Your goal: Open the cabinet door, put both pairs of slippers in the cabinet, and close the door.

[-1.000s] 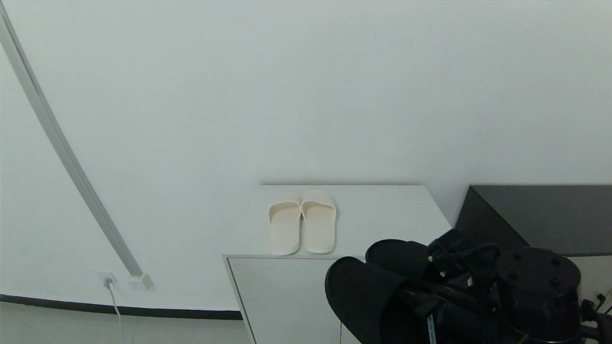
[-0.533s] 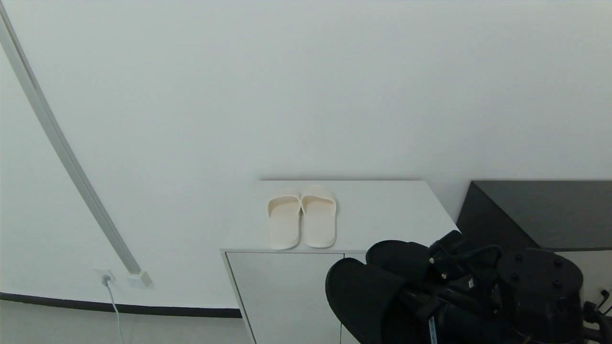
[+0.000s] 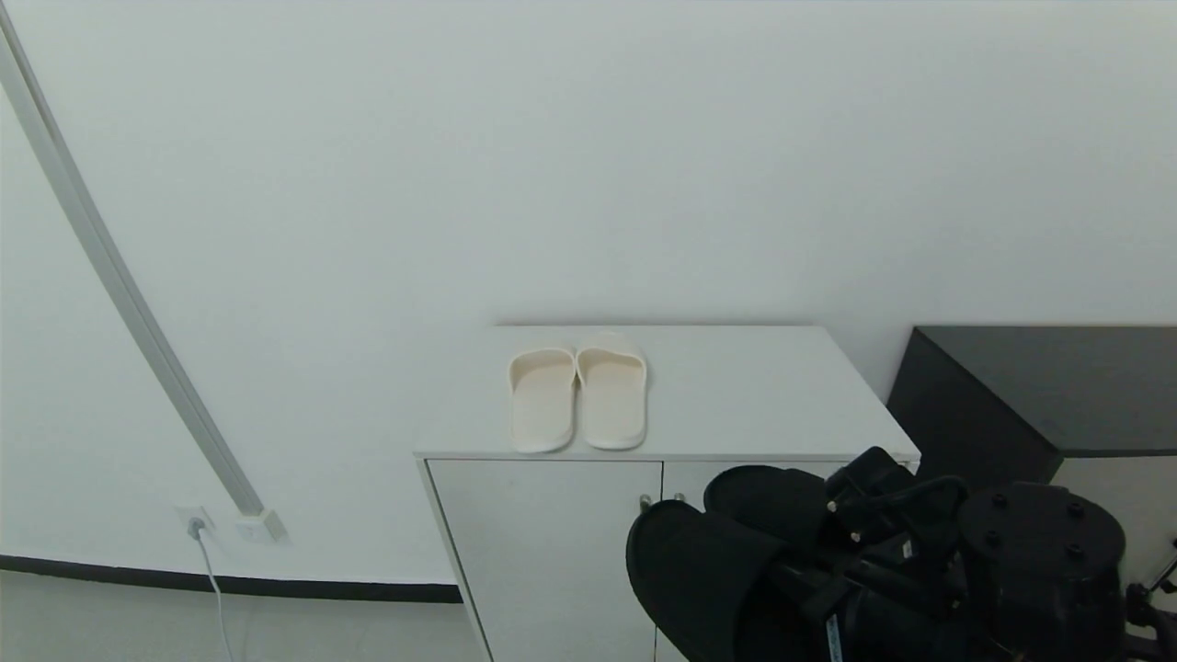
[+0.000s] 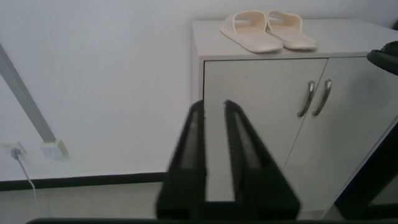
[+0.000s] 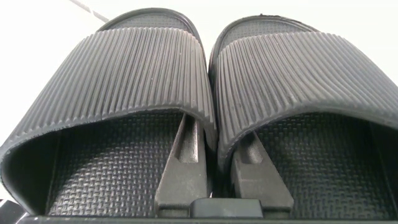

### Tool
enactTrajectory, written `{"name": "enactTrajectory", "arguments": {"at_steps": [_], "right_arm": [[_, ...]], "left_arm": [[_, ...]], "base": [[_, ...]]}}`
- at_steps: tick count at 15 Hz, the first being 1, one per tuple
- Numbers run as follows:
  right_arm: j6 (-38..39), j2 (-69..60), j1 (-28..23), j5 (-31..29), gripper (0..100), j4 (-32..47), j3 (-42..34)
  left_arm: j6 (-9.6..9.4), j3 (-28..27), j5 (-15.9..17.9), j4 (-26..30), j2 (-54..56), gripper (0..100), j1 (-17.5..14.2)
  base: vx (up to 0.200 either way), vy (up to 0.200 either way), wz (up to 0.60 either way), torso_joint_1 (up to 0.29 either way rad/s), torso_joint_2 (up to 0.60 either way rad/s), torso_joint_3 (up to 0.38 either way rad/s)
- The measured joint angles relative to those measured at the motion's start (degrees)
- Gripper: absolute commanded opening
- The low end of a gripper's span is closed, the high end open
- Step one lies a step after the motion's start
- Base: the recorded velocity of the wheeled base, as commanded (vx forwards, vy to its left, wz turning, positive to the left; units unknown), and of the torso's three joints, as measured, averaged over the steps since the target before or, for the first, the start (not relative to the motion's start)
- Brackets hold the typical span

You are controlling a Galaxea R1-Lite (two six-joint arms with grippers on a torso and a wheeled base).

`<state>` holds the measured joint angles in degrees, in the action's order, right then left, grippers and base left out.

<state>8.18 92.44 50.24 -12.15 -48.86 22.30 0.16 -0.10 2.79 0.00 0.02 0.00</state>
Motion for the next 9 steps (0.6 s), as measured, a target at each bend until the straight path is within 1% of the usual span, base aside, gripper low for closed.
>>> {"name": "enactTrajectory", "arguments": {"at_steps": [3, 9], "right_arm": [[0.0, 0.0, 0.15, -0.05, 0, 0.0, -0.04], [-0.02, 0.15, 0.52, 0.01, 0, 0.01, -0.15]], "left_arm": [[0.02, 0.0, -0.04, 0.0, 0.0, 100, 0.0], [-0.02, 0.0, -0.06, 0.0, 0.0, 100, 0.0]], "base": [[0.0, 0.0, 0.0, -0.196, 0.47, 0.263], [0.0, 0.0, 0.0, -0.222, 0.55, 0.321]]}}
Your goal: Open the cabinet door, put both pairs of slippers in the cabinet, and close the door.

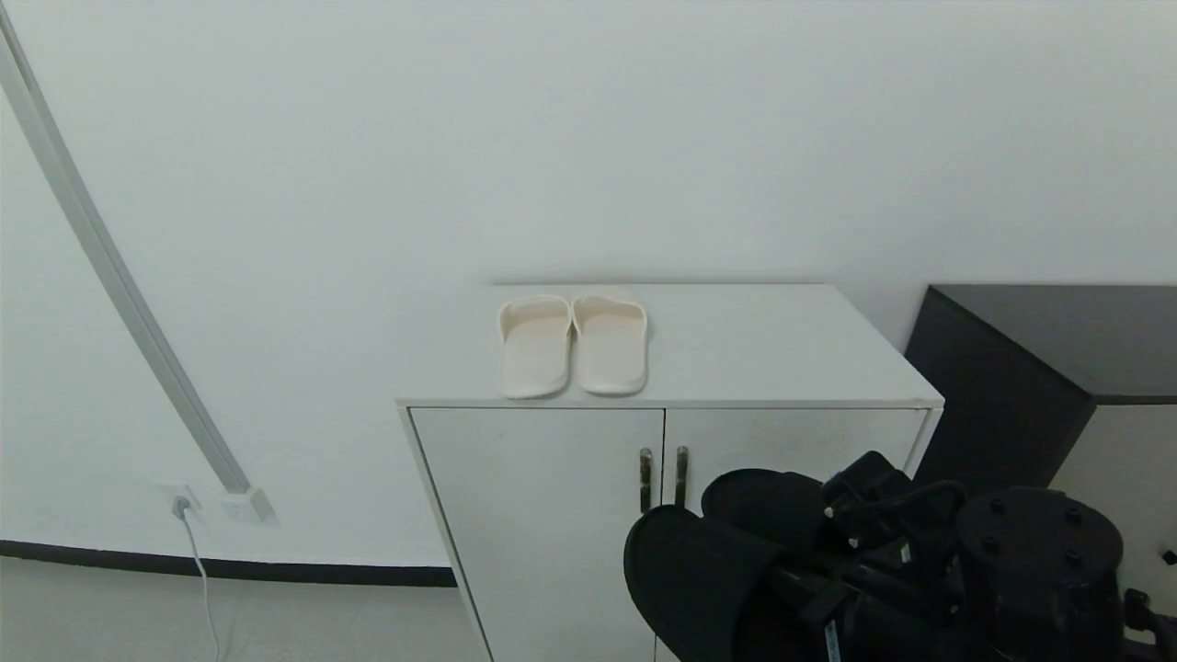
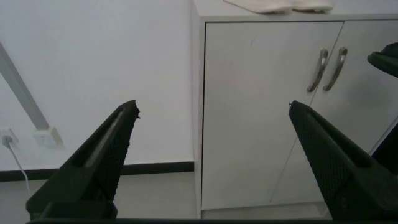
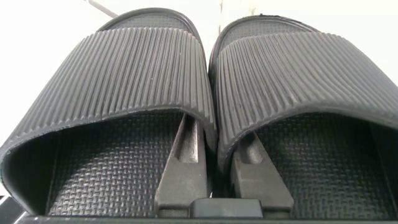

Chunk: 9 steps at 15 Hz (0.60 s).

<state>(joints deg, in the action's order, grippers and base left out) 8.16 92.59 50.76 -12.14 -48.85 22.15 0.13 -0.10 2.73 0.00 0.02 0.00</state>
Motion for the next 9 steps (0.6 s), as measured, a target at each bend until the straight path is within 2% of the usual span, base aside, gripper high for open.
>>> {"name": "enactTrajectory", "arguments": {"at_steps": [9], "right_arm": [[0.02, 0.11, 0.11, 0.02, 0, 0.0, -0.38]], "left_arm": [[-0.06, 0.0, 0.0, 0.0, 0.0, 100, 0.0]], "base": [[0.0, 0.0, 0.0, -0.184, 0.5, 0.319]]}}
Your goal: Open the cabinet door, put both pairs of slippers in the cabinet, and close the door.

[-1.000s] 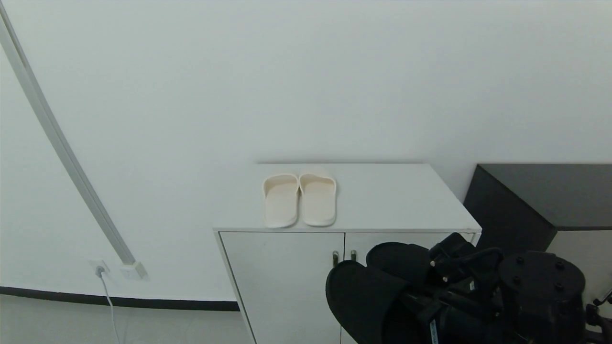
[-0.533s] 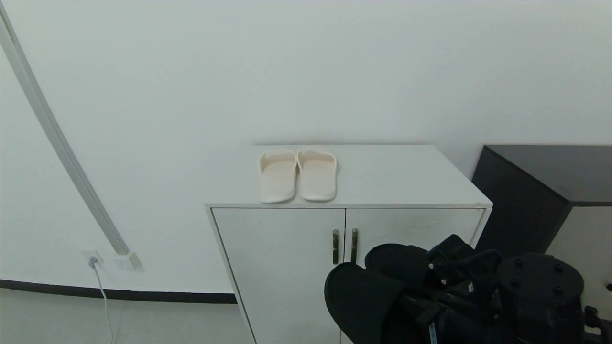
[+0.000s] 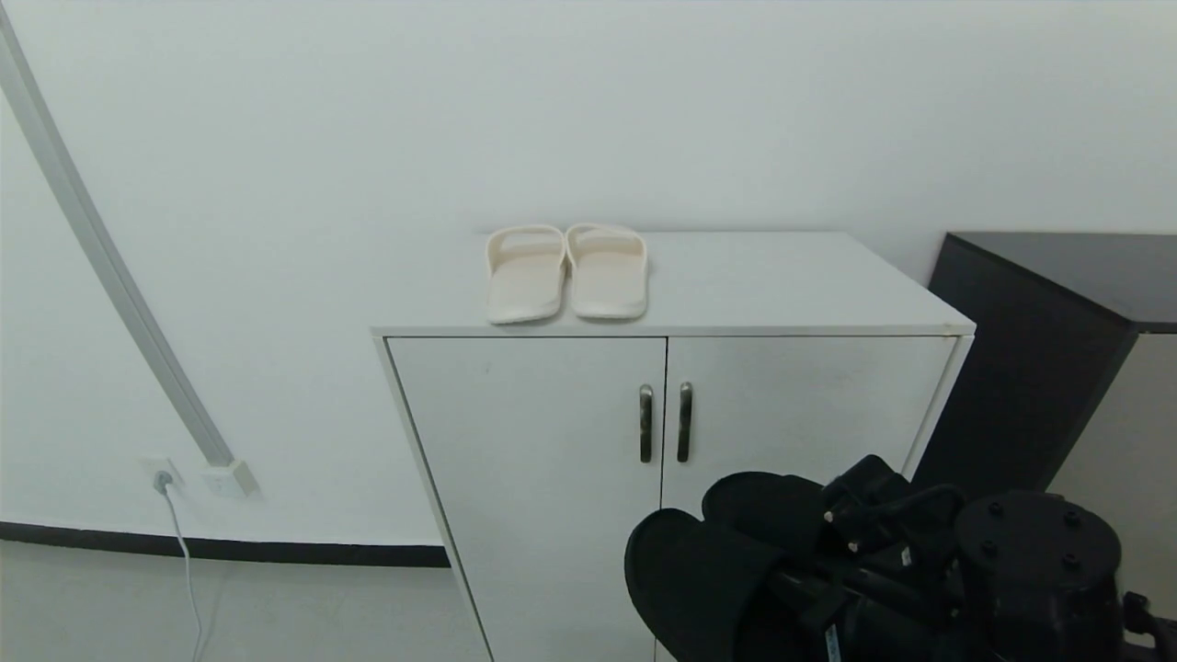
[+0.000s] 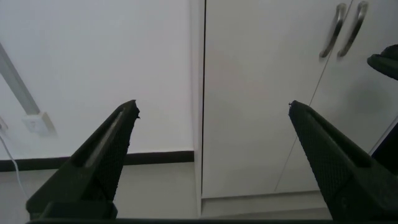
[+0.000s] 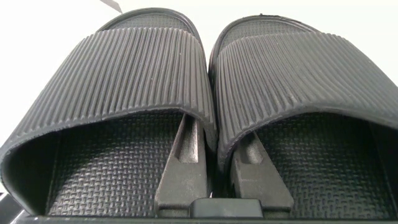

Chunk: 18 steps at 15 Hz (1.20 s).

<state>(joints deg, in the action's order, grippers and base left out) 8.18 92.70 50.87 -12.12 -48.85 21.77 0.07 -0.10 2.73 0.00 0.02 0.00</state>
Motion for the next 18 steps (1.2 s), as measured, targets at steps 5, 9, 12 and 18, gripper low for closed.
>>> {"name": "enactTrajectory", "arguments": {"at_steps": [5, 9, 12, 18], "right_arm": [[0.0, 0.0, 0.0, 0.0, 0, 0.0, -0.2], [-0.02, 0.07, 0.0, 0.0, 0, 0.0, -0.26], [0.0, 0.07, 0.0, -0.02, 0, 0.1, -0.26], [-0.3, 0.07, -0.07, -0.02, 0, -0.09, -0.48]], "left_arm": [[0.06, 0.0, 0.06, 0.0, 0.0, 100, 0.0], [-0.87, 0.0, 0.33, 0.11, -0.02, 100, 0.0], [-0.91, 0.02, 0.27, 0.16, -0.05, 100, 0.0], [-4.01, -2.79, -0.13, 0.1, -1.56, 100, 0.0]], "base": [[0.0, 0.0, 0.0, -0.13, 0.47, 0.334], [0.0, 0.0, 0.0, -0.085, 0.45, 0.359], [0.0, 0.0, 0.0, -0.025, 0.34, 0.294], [0.0, 0.0, 0.0, -0.005, 0.05, 0.05]]}}
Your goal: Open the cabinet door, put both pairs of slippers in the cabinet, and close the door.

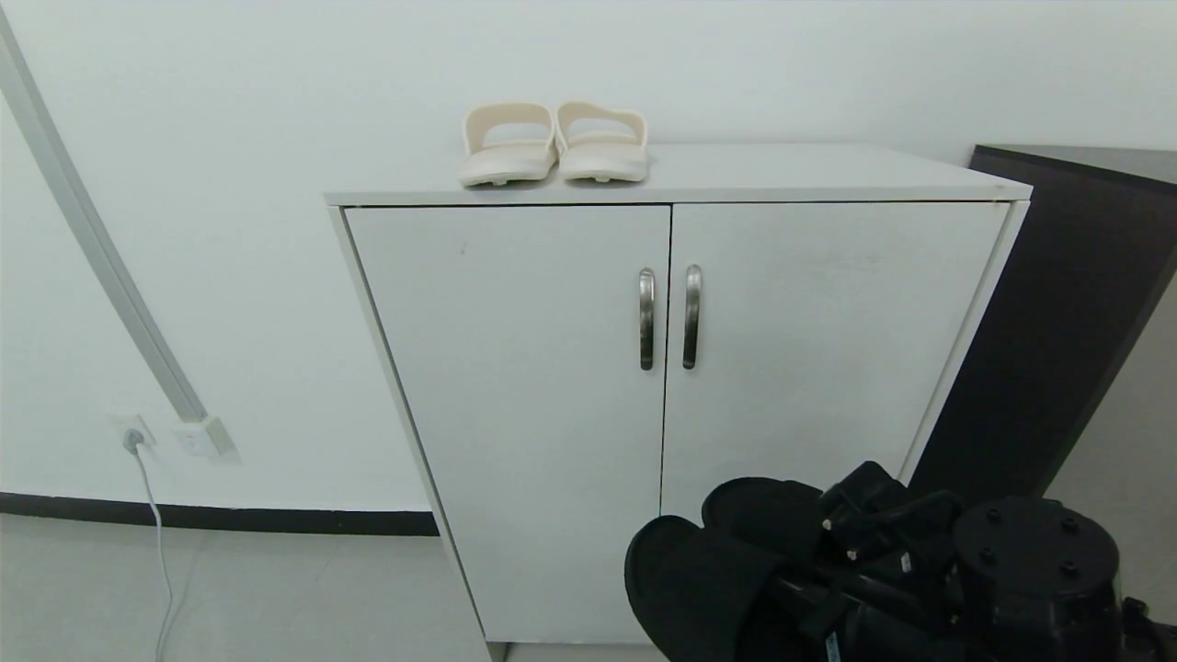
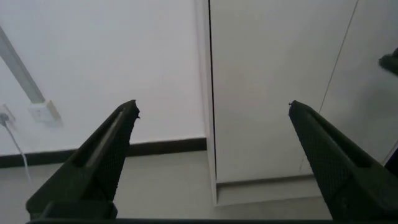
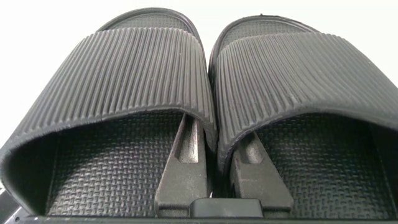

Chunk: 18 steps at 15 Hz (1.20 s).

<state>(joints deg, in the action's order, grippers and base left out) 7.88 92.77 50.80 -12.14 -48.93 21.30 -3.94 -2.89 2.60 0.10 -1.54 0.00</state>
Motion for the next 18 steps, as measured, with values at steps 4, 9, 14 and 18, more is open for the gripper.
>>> {"name": "enactTrajectory", "arguments": {"at_steps": [4, 9, 14, 18], "right_arm": [[-0.02, 0.28, 0.07, 0.02, 0, 0.0, 0.02], [0.02, 0.5, 0.13, 0.24, 0, -0.41, -0.09], [-0.02, 1.11, 0.66, 0.21, 0, -1.84, -0.52], [0.02, 1.22, 0.83, 0.22, 0, -2.02, -0.55]], "left_arm": [[1.43, -5.84, 5.32, -0.1, -7.94, 100, 0.1], [1.76, -8.11, 18.15, -11.58, -26.25, 100, 0.73], [2.02, -11.25, 20.66, -27.62, -45.95, 100, 7.11], [4.56, -17.29, 20.55, -34.33, -58.82, 100, 15.73]], "base": [[0.0, 0.0, 0.0, 0.0, 0.0, 0.0], [0.0, 0.0, 0.0, 0.0, 0.0, 0.0], [0.0, 0.0, 0.0, 0.0, 0.0, 0.0], [0.0, 0.0, 0.0, 0.0, 0.0, 0.0]]}}
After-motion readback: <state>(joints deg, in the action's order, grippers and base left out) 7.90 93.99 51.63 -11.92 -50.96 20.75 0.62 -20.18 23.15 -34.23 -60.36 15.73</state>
